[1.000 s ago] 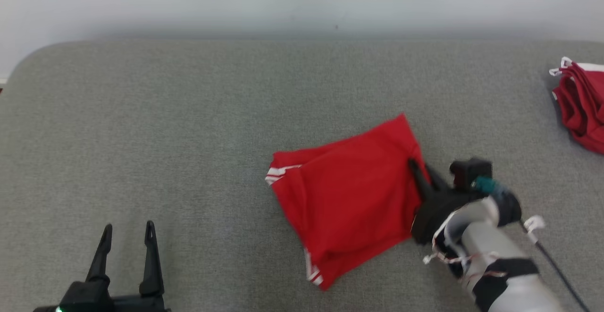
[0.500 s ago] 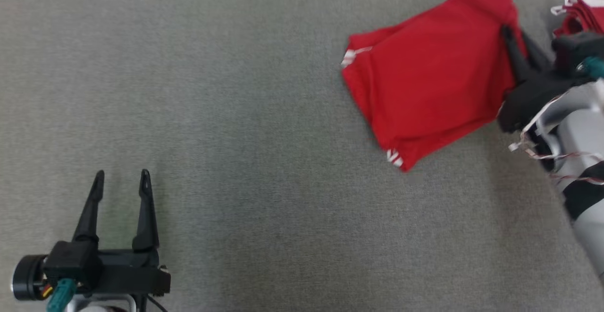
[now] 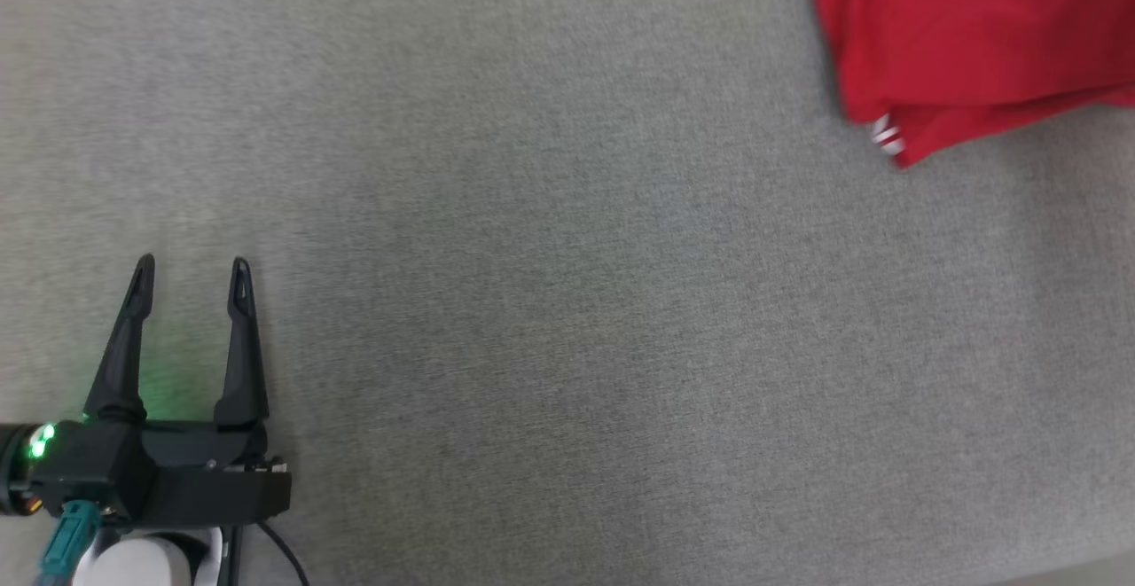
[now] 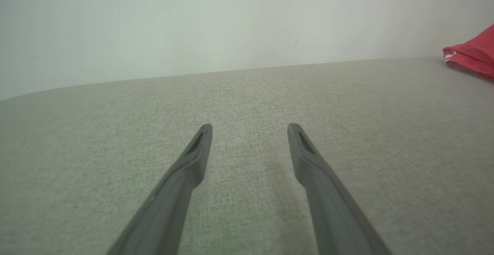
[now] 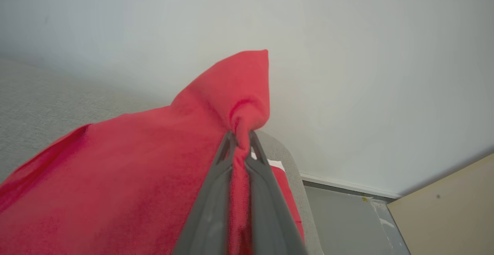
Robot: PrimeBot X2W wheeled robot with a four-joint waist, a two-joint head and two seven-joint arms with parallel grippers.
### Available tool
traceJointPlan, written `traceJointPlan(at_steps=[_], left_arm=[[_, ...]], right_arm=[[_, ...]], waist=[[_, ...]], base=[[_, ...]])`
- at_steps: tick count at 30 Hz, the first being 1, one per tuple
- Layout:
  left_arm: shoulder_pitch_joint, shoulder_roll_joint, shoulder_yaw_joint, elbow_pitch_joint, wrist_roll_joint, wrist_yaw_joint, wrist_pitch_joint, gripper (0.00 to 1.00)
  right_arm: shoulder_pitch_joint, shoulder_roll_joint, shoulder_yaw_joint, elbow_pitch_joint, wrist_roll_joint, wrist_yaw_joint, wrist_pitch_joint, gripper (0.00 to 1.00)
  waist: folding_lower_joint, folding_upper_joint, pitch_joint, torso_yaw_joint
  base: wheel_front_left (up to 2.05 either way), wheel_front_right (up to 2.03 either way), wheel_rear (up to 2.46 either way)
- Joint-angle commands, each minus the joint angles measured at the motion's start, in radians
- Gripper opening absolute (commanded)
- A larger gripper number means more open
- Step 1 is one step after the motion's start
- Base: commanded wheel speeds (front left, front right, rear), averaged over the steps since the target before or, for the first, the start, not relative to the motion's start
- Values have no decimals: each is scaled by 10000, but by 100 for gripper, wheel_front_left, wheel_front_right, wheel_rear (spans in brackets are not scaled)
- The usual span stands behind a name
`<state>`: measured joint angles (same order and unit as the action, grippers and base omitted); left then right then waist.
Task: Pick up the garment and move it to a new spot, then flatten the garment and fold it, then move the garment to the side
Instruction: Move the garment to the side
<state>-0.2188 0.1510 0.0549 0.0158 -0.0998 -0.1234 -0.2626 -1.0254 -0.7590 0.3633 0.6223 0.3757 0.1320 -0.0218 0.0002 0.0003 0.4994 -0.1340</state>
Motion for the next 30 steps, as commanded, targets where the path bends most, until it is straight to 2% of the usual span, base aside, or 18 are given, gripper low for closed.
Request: traceJointPlan(at_steps=[1,9,15,20,21,22,23,30], left_arm=[[-179,60,-30,-100,57,-23,-27,100],[-336,146,-141,-399,140,-42,-26,100],[-569,240,-218,-630,129,-51,-18,100],[-744,290,-250,-675,122,-55,8,100],[-754,294,-240,-651,116,-56,10,100],[-759,288,-218,-630,110,-45,10,100],[-764,282,-194,-619,96,-19,22,100],[-633,280,30,-529,48,37,19,100]], right_arm=[[-168,-258,-10,-152,179,-33,108,0],[-498,-2120,129,-731,630,-33,938,0],[-890,-2844,93,-449,274,-33,1105,0],[-1188,-2827,-75,44,-244,-33,1176,0],[-1207,-2792,-80,118,-332,-33,1196,40],[-1190,-2741,-43,148,-378,-34,1183,91],[-1191,-2696,-40,175,-420,-34,1099,100],[-1211,-2300,-309,425,-555,-34,399,100]], waist=[[-2,-3,505,-398],[-2,-3,1079,-519],[-2,-3,1546,-475],[-2,-3,1863,-431],[-2,-3,1882,-423],[-2,-3,1893,-418],[-2,-3,1890,-418],[-2,-3,1556,-430]], base=[[0,0,0],[0,0,0],[0,0,0],[0,0,0],[0,0,0],[0,0,0],[0,0,0],[0,0,0]])
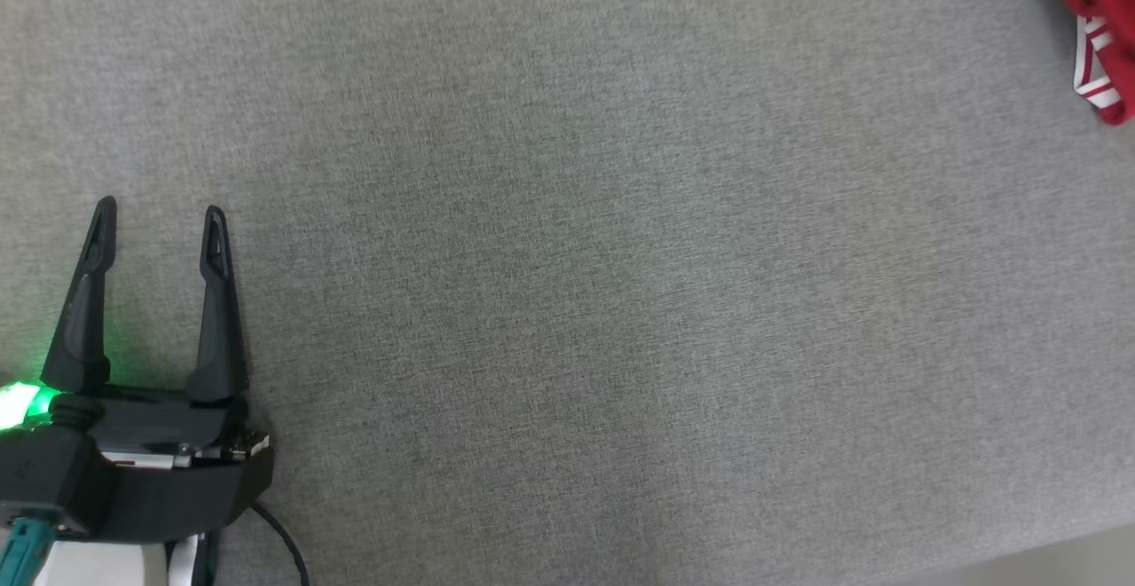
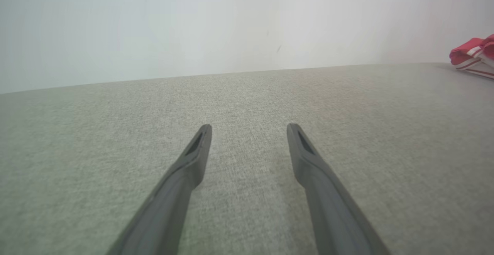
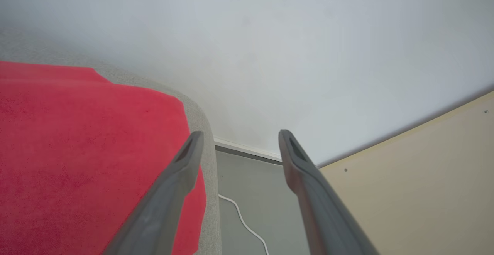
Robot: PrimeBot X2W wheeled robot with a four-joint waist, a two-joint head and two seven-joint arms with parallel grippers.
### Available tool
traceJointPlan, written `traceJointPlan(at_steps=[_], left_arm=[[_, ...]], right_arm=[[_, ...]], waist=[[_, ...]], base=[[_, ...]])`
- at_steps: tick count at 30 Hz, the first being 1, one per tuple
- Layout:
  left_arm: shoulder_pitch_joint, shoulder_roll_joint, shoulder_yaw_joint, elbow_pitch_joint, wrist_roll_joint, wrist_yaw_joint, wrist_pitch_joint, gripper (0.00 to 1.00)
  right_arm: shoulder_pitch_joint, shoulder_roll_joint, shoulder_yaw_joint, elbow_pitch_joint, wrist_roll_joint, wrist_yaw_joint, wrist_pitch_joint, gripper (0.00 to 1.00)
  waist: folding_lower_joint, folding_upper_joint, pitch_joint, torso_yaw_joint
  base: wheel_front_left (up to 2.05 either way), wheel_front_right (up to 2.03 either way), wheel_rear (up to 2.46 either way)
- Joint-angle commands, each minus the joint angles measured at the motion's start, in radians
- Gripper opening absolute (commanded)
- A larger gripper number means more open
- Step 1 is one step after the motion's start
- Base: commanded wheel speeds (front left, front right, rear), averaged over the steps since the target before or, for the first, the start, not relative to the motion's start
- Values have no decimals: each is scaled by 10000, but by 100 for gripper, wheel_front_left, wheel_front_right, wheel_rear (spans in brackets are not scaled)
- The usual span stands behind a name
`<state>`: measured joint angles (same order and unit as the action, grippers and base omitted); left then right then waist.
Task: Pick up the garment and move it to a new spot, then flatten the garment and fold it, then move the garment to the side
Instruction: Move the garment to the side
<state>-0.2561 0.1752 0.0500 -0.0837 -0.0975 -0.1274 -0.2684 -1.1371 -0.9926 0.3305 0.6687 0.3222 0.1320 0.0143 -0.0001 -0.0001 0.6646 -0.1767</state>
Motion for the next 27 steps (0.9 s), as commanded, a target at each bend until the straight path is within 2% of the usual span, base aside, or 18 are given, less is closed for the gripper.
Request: traceJointPlan(at_steps=[1,15,20,27], left_arm=[[-221,14,105,481,11,87,77,100],[1156,-415,867,776,-284,205,32,100],[1662,-522,1155,867,-333,219,31,100],[2211,-686,1381,988,-366,228,31,100]], right_arm=[[-116,112,-40,4,-32,-34,-84,100],[556,1335,203,-219,389,-34,-1699,100],[1188,2145,-12,-498,413,-34,-2158,100],[2628,3693,-826,-1251,10,-32,-2414,100]], waist=[[1,1,-217,4],[1,1,-2664,204],[1,1,-3437,297],[1,1,-4307,359]], base=[[0,0,0],[0,0,0],[0,0,0],[0,0,0]])
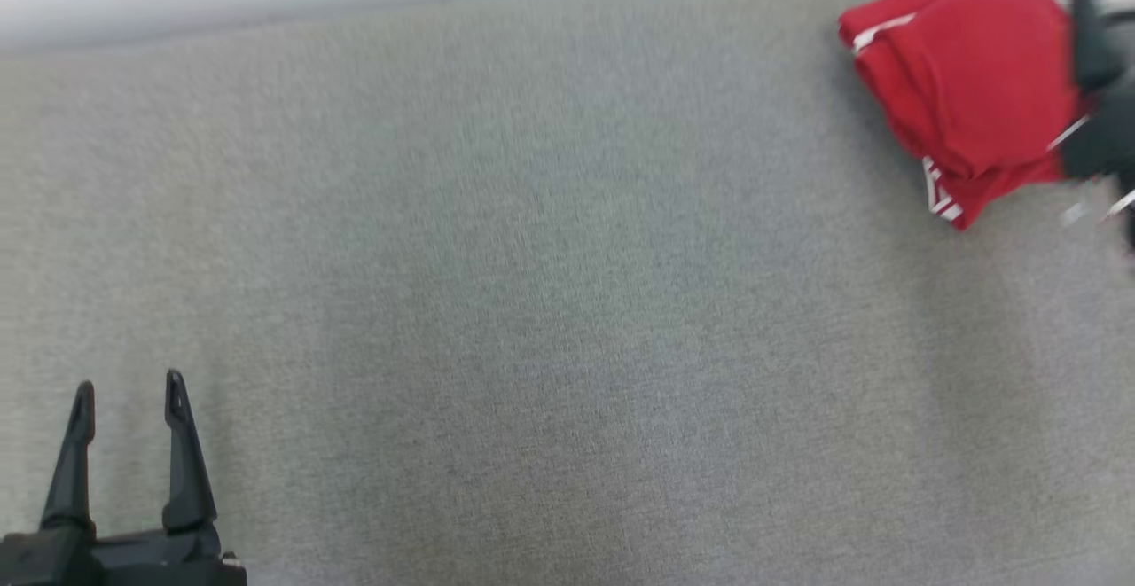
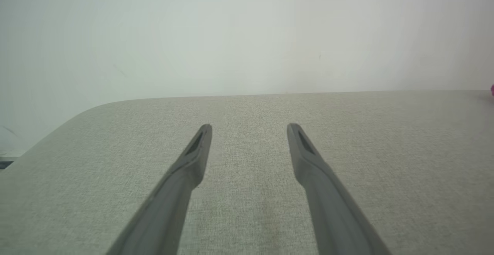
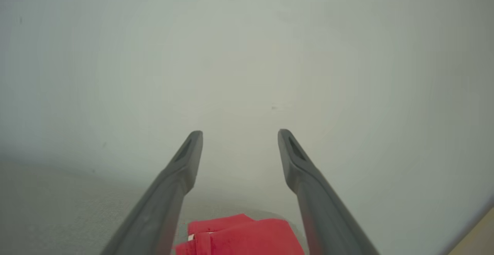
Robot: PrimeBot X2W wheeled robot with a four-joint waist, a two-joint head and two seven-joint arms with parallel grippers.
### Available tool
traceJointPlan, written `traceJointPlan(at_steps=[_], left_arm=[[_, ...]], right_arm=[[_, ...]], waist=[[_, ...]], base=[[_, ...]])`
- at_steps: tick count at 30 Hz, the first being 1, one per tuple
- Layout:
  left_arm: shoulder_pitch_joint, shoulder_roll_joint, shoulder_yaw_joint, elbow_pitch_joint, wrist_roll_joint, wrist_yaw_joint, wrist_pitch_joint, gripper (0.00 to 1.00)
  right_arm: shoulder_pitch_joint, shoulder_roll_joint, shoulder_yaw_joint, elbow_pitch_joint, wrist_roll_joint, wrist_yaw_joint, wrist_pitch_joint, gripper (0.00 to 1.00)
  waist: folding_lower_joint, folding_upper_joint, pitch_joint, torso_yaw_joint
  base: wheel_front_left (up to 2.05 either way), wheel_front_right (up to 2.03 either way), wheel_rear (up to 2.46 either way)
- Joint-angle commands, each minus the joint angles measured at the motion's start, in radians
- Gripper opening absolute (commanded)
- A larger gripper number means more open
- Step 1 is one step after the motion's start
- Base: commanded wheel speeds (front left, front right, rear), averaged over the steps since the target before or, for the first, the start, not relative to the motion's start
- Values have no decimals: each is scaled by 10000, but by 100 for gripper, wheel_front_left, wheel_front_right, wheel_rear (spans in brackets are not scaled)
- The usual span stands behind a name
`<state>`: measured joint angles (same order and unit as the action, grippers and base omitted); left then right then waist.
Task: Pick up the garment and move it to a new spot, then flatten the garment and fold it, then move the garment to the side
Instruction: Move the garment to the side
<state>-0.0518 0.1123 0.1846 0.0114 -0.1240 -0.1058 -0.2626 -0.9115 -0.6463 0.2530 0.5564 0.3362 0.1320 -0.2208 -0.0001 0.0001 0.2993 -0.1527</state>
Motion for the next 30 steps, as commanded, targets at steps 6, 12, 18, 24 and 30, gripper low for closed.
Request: traceJointPlan(at_steps=[6,12,18,24,30], left_arm=[[470,-193,57,190,-66,0,-25,100],[580,-258,-13,370,-10,-43,-27,100],[717,-329,-55,528,13,-57,-27,100],[820,-327,-54,601,98,-73,-27,100],[865,-326,-86,669,160,-97,-27,100]], right_arm=[[2041,1508,-476,-1053,-535,-34,-169,100],[3300,2441,-865,-1629,-713,-32,-258,100],[4676,3249,-1268,-2118,-831,-32,-325,100],[5633,3822,-1556,-2395,-959,-32,-377,100],[6610,4320,-1896,-2746,-1092,-32,-440,100]], waist=[[1,-1,-1195,223],[1,-1,-1500,390],[1,-1,-1817,637],[1,-1,-1979,745],[1,-1,-2113,866]], base=[[0,0,0],[0,0,0],[0,0,0],[0,0,0],[0,0,0]])
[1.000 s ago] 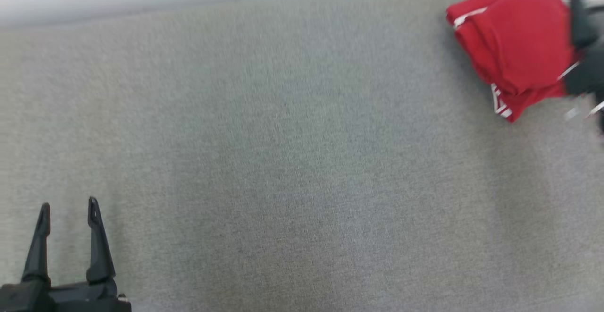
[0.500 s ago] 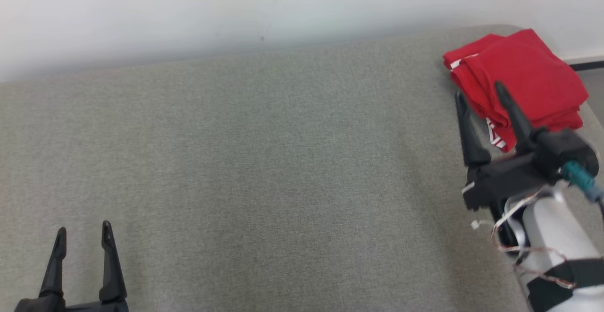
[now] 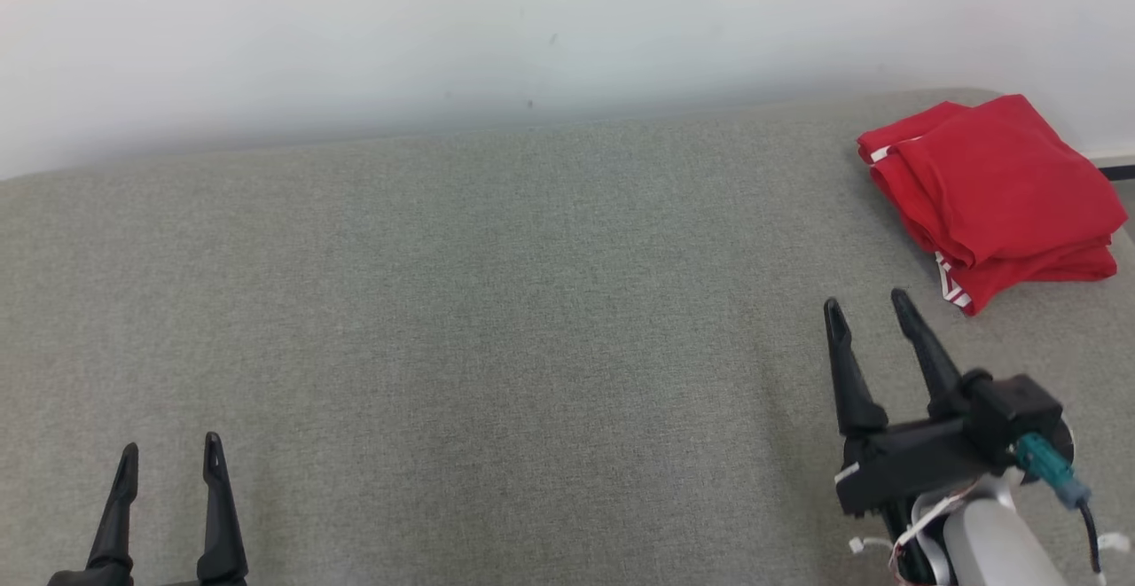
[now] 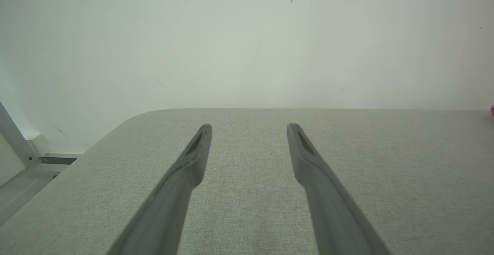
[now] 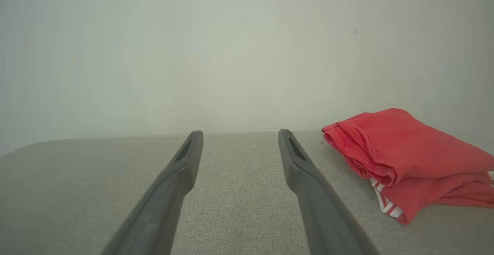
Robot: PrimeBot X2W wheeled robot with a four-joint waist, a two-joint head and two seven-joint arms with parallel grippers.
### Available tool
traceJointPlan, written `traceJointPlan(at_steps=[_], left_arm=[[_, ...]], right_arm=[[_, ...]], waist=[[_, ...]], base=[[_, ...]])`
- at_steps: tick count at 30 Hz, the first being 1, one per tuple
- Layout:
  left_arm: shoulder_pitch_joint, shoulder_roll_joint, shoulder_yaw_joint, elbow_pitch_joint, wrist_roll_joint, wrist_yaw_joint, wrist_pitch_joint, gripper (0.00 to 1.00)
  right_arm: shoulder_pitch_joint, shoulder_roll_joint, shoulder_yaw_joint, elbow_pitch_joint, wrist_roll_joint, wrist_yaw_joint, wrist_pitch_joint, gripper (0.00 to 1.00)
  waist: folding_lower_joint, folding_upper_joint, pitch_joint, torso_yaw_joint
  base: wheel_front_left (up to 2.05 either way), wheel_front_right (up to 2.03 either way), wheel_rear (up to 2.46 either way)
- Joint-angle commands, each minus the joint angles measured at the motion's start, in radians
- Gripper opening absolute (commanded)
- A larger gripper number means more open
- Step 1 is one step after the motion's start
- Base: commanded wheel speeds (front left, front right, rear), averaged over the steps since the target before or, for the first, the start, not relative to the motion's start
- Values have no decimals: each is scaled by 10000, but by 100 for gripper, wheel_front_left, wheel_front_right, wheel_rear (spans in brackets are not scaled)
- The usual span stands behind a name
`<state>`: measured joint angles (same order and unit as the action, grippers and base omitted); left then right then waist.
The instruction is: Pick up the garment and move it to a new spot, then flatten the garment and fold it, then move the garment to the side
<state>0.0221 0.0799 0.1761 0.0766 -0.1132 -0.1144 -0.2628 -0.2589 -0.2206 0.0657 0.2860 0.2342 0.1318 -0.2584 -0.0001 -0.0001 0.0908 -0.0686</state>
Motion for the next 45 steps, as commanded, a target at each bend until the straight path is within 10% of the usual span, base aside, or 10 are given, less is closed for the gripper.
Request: traceJointPlan(at_steps=[1,40,41,45], left_arm=[[133,-3,-13,31,61,-16,-25,100],[224,76,-635,959,362,160,-25,100],[178,42,-648,975,335,169,2,0],[197,-55,-653,1350,262,169,67,0]], right_arm=[[261,138,-88,-89,-63,-30,-59,100],[2466,1214,-461,-638,-342,-30,-71,100],[2382,1162,-460,-621,-296,0,-27,0],[2501,1172,-449,-302,-230,2,51,0]], waist=[[1,1,-51,41],[1,1,-628,342],[1,1,-629,343],[1,1,-632,345]], base=[[0,0,0],[0,0,0],[0,0,0],[0,0,0]])
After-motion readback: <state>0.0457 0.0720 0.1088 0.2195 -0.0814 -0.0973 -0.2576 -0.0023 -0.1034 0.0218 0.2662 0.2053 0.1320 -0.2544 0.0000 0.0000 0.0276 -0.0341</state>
